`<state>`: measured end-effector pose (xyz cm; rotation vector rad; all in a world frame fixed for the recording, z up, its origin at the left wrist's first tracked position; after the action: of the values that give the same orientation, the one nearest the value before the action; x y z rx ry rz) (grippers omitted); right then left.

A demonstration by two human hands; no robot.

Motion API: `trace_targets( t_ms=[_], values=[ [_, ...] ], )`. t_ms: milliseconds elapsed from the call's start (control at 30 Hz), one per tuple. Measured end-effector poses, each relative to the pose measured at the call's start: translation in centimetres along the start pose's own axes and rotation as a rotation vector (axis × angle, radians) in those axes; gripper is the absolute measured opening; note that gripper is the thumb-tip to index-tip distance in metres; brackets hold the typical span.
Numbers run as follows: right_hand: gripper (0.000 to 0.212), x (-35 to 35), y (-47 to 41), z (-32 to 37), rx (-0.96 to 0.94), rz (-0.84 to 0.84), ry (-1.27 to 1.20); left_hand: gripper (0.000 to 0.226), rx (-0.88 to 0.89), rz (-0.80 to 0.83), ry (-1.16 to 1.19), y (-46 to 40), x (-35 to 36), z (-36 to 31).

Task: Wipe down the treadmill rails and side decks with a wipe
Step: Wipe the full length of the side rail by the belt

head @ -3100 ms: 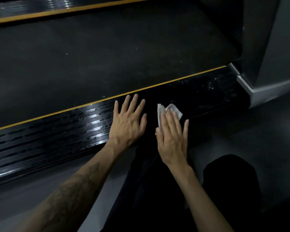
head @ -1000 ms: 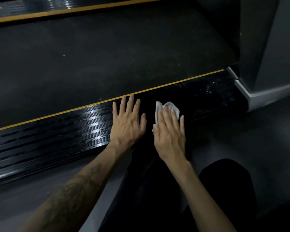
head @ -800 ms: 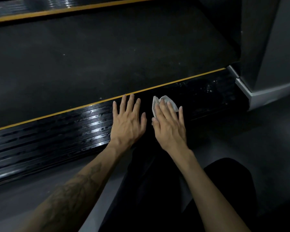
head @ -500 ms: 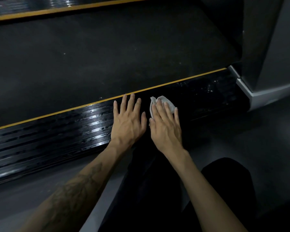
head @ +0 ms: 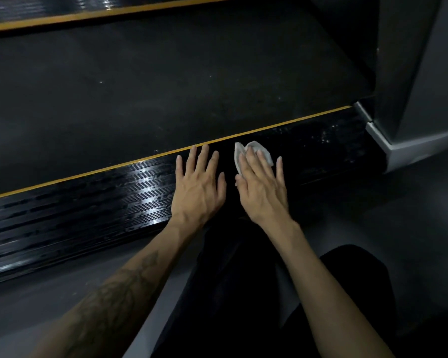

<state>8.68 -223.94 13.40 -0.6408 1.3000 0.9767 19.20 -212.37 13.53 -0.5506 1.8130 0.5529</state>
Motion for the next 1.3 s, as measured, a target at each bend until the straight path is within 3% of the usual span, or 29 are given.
trace_targets(
  t_ms=[133,333,600,767,967,1167,1300],
  values=[
    [0.066,0.1,1.4,0.6,0.063,-0.016,-0.032,0.064,-0.011,0.004,0.018,-0.1,-0.1,0.0],
    [0.067,-0.1,-0.4,1.5,-0.047,0.048,-0.038,0.064,-0.021,-0.010,0.034,0.0,-0.2,0.0],
    [0.073,-0.2,0.7,1.5,0.086,0.057,-0.052,0.066,-0.047,0.025,0.013,-0.2,-0.2,0.0],
    [0.064,-0.9,-1.6,1.4,-0.037,0.115,-0.033,0.064,-0.042,0.017,0.001,-0.2,-0.1,-0.1],
    [0.062,-1.2,-1.1,1.3,0.111,0.125,-0.025,0.062,-0.046,0.007,-0.020,-0.3,0.0,0.0],
    [0.057,-1.5,-3.2,2.0,-0.054,0.167,-0.005,0.060,-0.035,-0.002,-0.020,-0.4,0.1,0.0],
    [0.059,-1.8,-3.2,0.6,0.035,0.149,-0.002,0.059,-0.036,-0.006,-0.023,-0.4,0.1,0.0]
  ],
)
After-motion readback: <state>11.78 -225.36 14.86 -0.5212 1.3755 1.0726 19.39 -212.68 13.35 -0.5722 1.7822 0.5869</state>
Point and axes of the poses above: each hand's wrist, its own y-axis away from the middle knuckle, its own x-axis out of the palm, z = x × y, the point moved 3 cm from there along -y, towards the middle knuckle, and after that the axes turned 15 degrees about z, right-handed, at the moved point
